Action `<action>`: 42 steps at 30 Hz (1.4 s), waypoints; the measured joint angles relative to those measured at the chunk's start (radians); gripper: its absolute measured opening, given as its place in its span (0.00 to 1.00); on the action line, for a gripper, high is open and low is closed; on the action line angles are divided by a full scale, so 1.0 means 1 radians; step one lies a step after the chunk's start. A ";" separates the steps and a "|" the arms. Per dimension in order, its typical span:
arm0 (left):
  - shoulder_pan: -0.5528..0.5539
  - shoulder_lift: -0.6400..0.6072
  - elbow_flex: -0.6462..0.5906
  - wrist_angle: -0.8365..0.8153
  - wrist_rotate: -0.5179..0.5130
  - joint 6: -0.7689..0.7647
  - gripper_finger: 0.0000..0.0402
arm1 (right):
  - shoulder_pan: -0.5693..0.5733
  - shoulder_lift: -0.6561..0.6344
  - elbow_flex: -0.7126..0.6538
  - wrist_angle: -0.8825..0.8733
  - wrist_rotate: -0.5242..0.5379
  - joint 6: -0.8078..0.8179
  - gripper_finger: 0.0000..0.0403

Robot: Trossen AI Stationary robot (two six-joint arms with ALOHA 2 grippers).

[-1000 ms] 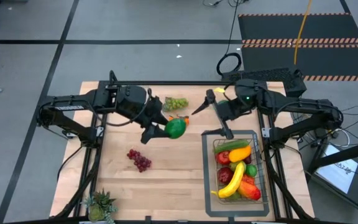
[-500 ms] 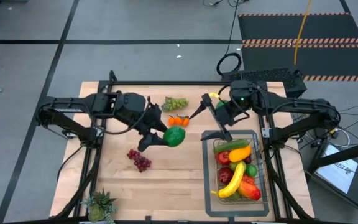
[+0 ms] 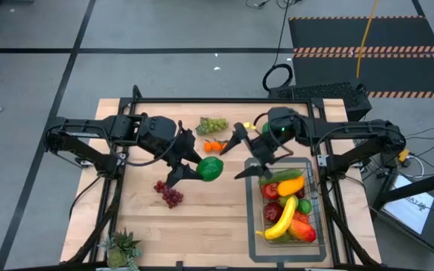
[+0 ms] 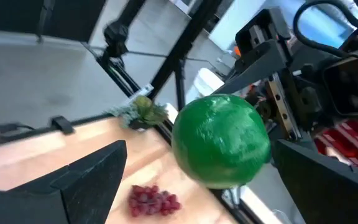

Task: Build produce basket
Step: Put the left green lime into the wire basket

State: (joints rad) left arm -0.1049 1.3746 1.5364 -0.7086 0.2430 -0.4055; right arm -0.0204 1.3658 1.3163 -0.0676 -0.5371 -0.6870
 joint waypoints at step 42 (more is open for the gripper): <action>0.035 -0.007 0.000 0.003 -0.042 -0.256 0.87 | 0.068 0.148 -0.001 0.215 0.151 0.082 0.77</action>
State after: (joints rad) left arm -0.0699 1.3673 1.5364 -0.7058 0.2006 -0.6617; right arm 0.0479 1.5136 1.3157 0.1474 -0.3857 -0.6049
